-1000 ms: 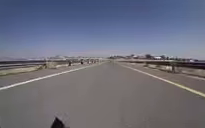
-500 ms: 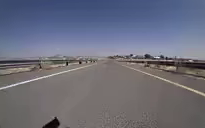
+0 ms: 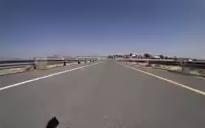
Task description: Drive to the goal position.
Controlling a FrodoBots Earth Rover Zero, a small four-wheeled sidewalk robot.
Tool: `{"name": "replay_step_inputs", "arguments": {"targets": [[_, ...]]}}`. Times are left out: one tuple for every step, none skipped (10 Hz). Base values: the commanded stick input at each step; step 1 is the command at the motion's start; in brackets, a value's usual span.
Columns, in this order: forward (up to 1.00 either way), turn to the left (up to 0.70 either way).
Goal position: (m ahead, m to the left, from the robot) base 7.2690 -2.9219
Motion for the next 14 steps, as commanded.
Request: {"name": "replay_step_inputs", "arguments": {"targets": [[1.00, 0.00], [1.00, 0.00], [1.00, 0.00], [1.00, 0.00], [1.00, 0.00], [1.00, 0.00], [1.00, 0.00], [1.00, 0.00], [1.00, 0.00], [1.00, 0.00], [1.00, 0.00], [1.00, 0.00], [1.00, 0.00], [1.00, 0.00]]}}
